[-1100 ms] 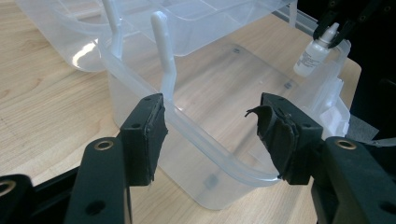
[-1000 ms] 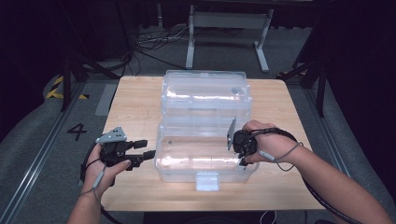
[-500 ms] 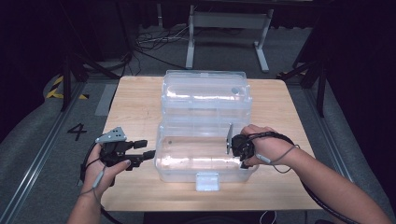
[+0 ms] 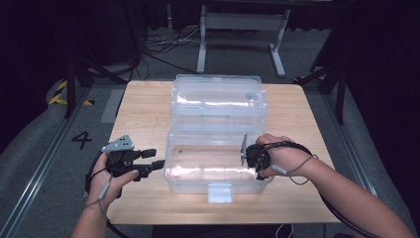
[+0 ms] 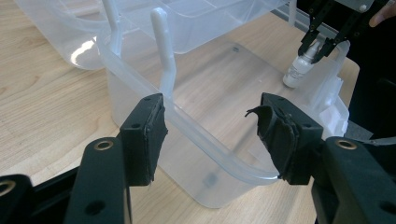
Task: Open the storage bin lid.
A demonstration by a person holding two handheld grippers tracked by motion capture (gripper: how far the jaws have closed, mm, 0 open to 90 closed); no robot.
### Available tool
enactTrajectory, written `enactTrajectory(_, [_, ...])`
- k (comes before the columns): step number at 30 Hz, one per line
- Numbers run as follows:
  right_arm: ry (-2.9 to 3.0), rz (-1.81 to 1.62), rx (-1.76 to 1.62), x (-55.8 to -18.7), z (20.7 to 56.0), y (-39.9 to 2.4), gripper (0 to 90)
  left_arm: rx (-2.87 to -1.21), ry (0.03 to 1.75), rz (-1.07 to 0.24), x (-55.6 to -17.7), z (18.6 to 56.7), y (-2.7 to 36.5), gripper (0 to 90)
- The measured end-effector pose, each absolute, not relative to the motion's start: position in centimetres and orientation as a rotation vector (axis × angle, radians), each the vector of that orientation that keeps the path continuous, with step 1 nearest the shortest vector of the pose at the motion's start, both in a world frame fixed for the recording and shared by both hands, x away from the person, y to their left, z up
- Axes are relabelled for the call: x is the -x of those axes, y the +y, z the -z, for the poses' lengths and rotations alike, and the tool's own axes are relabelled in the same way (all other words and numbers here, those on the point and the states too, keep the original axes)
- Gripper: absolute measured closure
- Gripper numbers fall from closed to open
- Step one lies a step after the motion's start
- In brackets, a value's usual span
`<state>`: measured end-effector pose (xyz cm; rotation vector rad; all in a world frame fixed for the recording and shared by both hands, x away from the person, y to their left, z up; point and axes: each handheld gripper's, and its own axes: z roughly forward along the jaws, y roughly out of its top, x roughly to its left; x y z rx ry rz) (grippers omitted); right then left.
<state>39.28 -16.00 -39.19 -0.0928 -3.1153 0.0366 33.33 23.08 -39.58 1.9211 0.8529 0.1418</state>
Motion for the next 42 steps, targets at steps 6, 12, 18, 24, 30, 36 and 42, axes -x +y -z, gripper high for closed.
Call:
enactTrajectory(6, [-3.114,-0.043,0.094,-39.3,39.3,-16.1,70.8,-1.924,0.854,-0.136,-33.3,39.6,23.1,42.5])
enactTrajectory(12, [-3.115,-0.022,0.11,-39.3,38.8,-16.3,67.8,-1.923,0.853,-0.134,-33.3,39.6,23.1,42.5])
enactTrajectory(18, [-3.139,0.044,0.109,-38.7,37.2,-16.4,65.4,-1.957,0.845,-0.147,-33.4,39.6,22.9,41.7])
enactTrajectory(24, [-3.175,0.121,0.115,-37.9,34.6,-16.6,65.5,-1.969,0.882,-0.169,-34.2,39.2,22.6,40.5])
enactTrajectory(30, [-3.15,0.22,0.095,-36.3,33.2,-16.2,64.4,-1.961,0.894,-0.211,-34.6,38.9,22.7,39.6])
enactTrajectory(36, [-3.124,0.211,0.078,-35.3,35.4,-15.4,63.4,-1.968,0.869,-0.27,-34.6,38.0,22.1,37.8])
enactTrajectory(42, [-3.126,0.216,0.048,-34.9,37.8,-14.7,69.2,-1.972,0.872,-0.308,-35.1,37.6,21.5,33.0])
